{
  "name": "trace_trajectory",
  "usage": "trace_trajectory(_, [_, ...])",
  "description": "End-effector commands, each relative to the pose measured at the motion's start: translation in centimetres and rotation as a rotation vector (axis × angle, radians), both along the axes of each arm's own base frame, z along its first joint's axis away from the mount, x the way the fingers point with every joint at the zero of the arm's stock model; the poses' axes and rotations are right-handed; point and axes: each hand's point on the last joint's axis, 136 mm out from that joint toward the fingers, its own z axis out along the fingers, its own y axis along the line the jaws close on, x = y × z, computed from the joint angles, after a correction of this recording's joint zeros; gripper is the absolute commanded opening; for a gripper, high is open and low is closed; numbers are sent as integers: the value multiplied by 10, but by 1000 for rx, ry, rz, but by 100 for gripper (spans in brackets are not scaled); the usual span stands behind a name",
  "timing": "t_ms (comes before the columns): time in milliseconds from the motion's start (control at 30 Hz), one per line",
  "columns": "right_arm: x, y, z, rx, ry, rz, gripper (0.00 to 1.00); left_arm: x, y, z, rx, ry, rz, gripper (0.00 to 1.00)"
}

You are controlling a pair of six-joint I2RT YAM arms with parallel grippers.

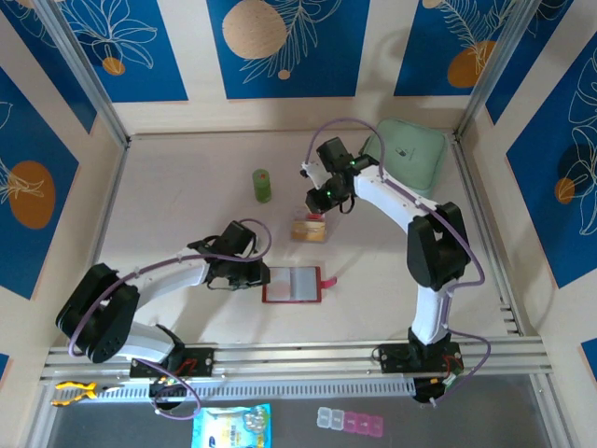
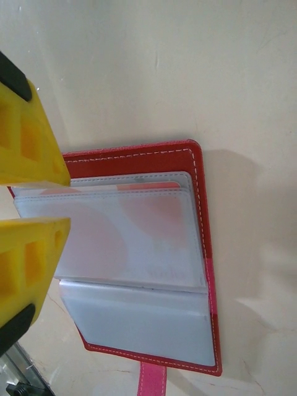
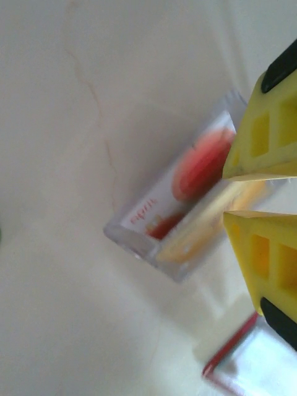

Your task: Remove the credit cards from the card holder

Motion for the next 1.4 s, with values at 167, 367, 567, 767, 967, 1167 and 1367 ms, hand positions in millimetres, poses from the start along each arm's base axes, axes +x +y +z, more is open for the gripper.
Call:
trace_trajectory(167, [-62,27,7,260,225,-279,19,11,-1,5,-4,-55,-7,18])
trace_trajectory(367, [-105,37,3,294,351,-338,19,10,3,1,12,-63,-6,18])
trace_trajectory(567, [-136,49,-7,320,427,-331,23,3,9,-3,15,-59,2,15])
trace_trajectory(767, [-154,56,-21,335,471,-337,28,-4,10,-14,-1,-33,14,11])
trace_trajectory(967, [-164,65,-37,318,522,-323,30,-6,6,-21,-18,-11,7,10])
trace_trajectory(1167, [-169,69,-48,303,557,-320,30,-5,6,-21,-17,-12,7,9])
trace_trajectory(1367, [-171,74,-58,285,586,-317,30,-9,10,-28,9,10,3,8])
